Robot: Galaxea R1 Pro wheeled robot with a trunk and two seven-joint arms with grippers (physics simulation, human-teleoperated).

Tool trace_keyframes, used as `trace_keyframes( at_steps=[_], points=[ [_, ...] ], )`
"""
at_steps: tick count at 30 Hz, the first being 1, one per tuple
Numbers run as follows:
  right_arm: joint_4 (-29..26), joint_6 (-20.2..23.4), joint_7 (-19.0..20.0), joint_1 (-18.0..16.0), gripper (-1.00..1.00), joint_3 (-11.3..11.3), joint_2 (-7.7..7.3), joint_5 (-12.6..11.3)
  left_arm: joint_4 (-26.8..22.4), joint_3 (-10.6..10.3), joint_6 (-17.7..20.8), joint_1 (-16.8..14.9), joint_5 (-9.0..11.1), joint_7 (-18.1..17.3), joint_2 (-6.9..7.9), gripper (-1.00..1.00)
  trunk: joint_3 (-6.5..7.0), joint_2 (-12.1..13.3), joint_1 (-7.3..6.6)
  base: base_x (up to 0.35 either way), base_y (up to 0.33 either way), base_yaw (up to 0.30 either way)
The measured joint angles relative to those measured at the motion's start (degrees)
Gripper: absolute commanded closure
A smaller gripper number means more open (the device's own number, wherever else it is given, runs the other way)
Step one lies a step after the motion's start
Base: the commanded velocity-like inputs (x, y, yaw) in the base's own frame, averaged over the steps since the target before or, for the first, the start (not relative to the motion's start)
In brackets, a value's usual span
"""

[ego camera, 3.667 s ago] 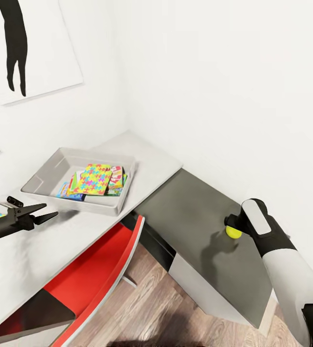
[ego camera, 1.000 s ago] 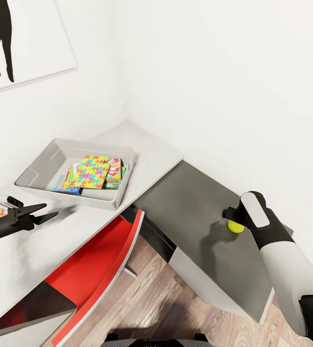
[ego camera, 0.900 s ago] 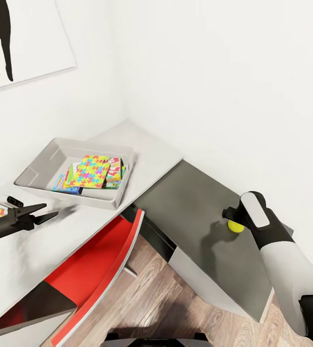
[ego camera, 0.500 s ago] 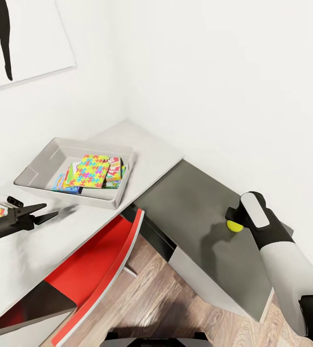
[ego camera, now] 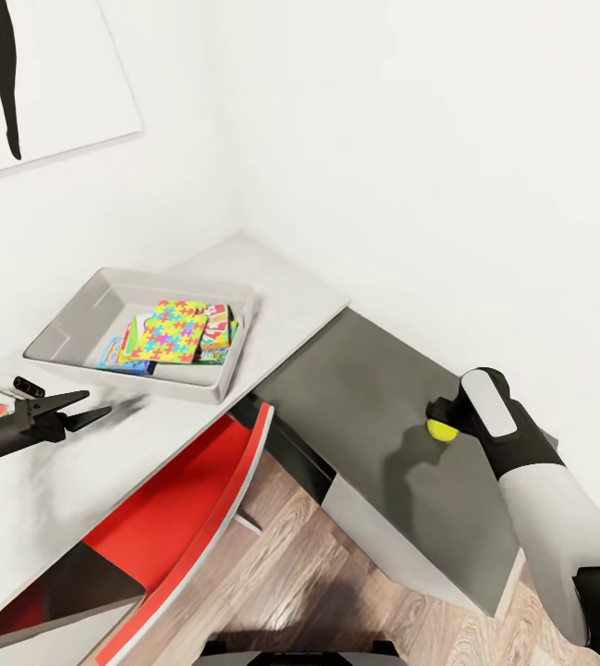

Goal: Put all the toys in the child's room - the three board games (two on the bed and one on the table), the two jigsaw puzzles on the table, and the tennis ball on the table - inside the toy box on the table in the child's room.

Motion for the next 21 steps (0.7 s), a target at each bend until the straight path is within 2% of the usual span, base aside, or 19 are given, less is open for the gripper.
trace_keyframes(
  at_steps=[14,16,21],
  points=[
    [-0.5,0.1,0.0,0.0,1.00,0.0,0.00,-0.1,0.0,0.0,0.0,0.0,0.0,0.0,0.00,-1.00,1.24,0.0,0.00,0.000,0.000,-0.100],
    [-2.4,0.3,0.0,0.1,1.00,0.0,0.00,-0.2,0.0,0.0,0.0,0.0,0.0,0.0,0.00,-1.00,1.42,0.0,0.00,0.000,0.000,-0.092],
    [-12.1,1.8,-0.3,0.7,1.00,0.1,0.03,-0.8,0.0,0.0,0.0,0.0,0.0,0.0,0.02,-1.00,1.87,0.0,0.00,-0.004,0.000,-0.059]
  ],
)
